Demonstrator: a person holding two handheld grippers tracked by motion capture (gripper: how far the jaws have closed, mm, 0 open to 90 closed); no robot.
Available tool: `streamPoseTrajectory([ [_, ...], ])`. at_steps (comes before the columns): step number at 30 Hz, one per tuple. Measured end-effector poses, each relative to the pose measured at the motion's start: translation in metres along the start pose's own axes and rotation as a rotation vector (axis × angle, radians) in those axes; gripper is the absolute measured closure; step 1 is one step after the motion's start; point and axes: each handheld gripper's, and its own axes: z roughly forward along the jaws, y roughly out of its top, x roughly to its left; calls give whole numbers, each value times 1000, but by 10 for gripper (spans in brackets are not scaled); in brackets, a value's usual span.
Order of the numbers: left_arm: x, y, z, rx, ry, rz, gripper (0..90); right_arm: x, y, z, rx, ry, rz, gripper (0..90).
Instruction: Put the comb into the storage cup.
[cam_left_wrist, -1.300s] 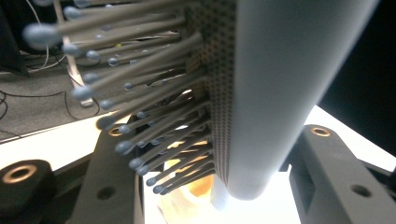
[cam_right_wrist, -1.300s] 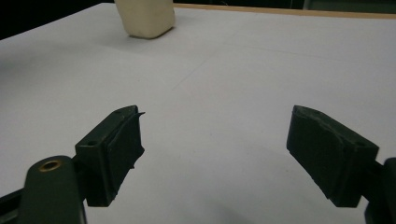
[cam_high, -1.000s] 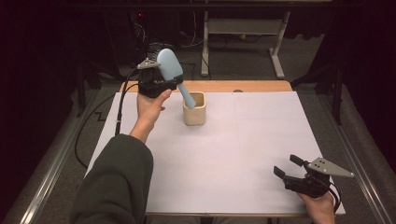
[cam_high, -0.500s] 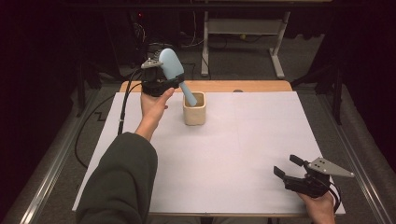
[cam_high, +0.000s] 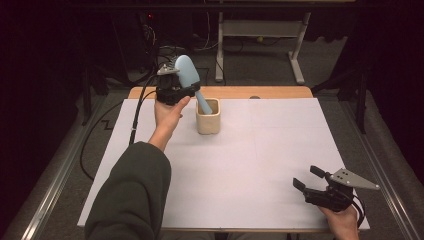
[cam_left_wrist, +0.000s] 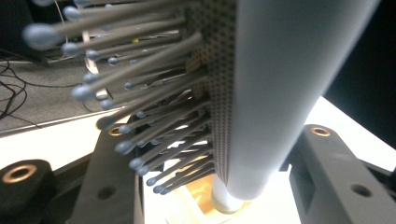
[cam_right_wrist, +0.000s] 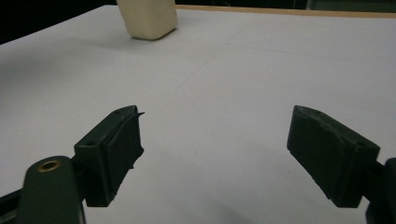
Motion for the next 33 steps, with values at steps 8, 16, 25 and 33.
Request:
streamPoseTrajectory([
  [8, -1, -3, 5, 17, -8, 1, 529, -1, 0, 1, 3, 2, 0, 181],
  [16, -4, -6, 11, 40, -13, 8, 528, 0, 0, 1, 4, 3, -1, 180],
  [25, -4, -10, 14, 48, -13, 2, 528, 0, 0, 1, 3, 5, -2, 180],
  [33, -5, -12, 16, 54, -14, 5, 528, 0, 0, 1, 5, 8, -5, 180],
])
